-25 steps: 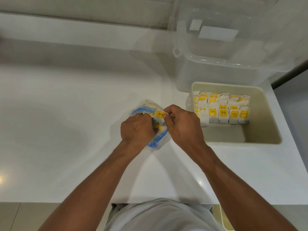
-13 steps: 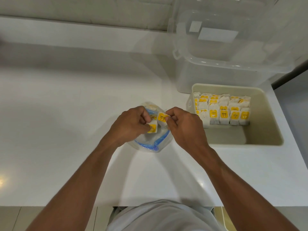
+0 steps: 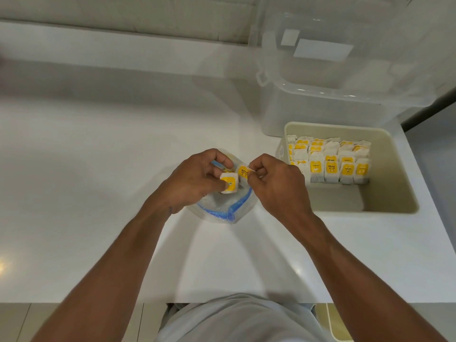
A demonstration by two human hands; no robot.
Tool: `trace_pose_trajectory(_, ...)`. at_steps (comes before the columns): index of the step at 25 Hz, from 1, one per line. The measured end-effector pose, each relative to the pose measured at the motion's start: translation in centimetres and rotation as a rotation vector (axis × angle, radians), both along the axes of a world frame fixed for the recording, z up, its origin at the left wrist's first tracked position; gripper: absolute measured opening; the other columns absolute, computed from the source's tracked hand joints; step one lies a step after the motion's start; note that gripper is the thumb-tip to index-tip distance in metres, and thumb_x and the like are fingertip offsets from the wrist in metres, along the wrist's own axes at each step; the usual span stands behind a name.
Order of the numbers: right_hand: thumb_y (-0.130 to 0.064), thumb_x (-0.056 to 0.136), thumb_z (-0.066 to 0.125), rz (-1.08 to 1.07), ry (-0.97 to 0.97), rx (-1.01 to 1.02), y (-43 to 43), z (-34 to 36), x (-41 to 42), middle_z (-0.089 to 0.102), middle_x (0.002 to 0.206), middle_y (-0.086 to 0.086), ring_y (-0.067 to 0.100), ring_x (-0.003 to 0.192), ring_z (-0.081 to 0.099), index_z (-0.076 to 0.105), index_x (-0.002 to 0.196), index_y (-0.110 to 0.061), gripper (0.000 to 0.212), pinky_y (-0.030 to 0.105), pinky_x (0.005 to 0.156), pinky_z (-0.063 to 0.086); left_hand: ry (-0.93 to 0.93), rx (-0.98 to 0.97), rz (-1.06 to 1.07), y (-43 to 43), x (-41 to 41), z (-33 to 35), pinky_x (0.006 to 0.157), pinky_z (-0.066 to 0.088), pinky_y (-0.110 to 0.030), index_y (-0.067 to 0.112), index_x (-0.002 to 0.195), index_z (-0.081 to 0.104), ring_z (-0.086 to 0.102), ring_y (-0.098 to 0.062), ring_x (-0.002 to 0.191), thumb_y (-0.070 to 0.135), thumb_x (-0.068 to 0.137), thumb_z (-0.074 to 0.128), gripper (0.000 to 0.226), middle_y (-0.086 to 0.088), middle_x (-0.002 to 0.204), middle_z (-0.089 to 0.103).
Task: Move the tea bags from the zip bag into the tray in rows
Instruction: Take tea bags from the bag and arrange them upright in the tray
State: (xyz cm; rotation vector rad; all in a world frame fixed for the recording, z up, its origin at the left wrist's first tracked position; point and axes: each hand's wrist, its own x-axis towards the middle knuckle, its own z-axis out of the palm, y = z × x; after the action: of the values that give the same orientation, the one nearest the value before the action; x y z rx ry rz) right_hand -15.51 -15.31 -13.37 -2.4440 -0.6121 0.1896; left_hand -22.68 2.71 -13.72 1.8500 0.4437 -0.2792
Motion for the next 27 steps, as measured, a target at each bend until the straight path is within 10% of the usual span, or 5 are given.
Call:
trace_pose_trajectory(6,-0.021,0.094,0.057,0.049,0.019,0.012,0.18,-0.16,-0.59,0.073,0.086,-0.003,0.017,0.076,0.067,0.062,0.116,-0.023,0.023,0.029,0.069,0.052,-0.035,0.094,0.028,-0.27,0.11,0.11,0.091,0.055,-0.045,0.026,0.092,0.066,0.071,-0.019,0.087,0.021,0.073,0.088,0.03,0.005,0.083,0.075)
trace_pose_trajectory(12,-0.032,0.092,0.061,0.035,0.033,0.016,-0.06,0.07,-0.4,0.07,0.08,-0.009,0.011,0.073,0.066,0.066,0.095,-0.026,0.009,0.031,0.064,0.055,-0.069,0.665,-0.054,-0.18,0.24,-0.15,0.08,0.055,-0.034,0.032,0.1,0.073,0.068,-0.014,0.087,0.02,0.089,0.065,0.019,0.011,0.091,0.075)
trace_pose_trajectory(27,-0.033,0.088,0.07,0.251,0.297,0.067,0.18,-0.78,0.18,0.072,0.077,-0.011,0.008,0.073,0.068,0.069,0.086,-0.03,0.004,0.04,0.074,0.057,-0.12,0.326,0.018,-0.09,-0.03,0.68,0.084,0.055,-0.034,0.031,0.107,0.066,0.069,-0.008,0.084,0.017,0.088,0.071,0.024,0.012,0.079,0.075)
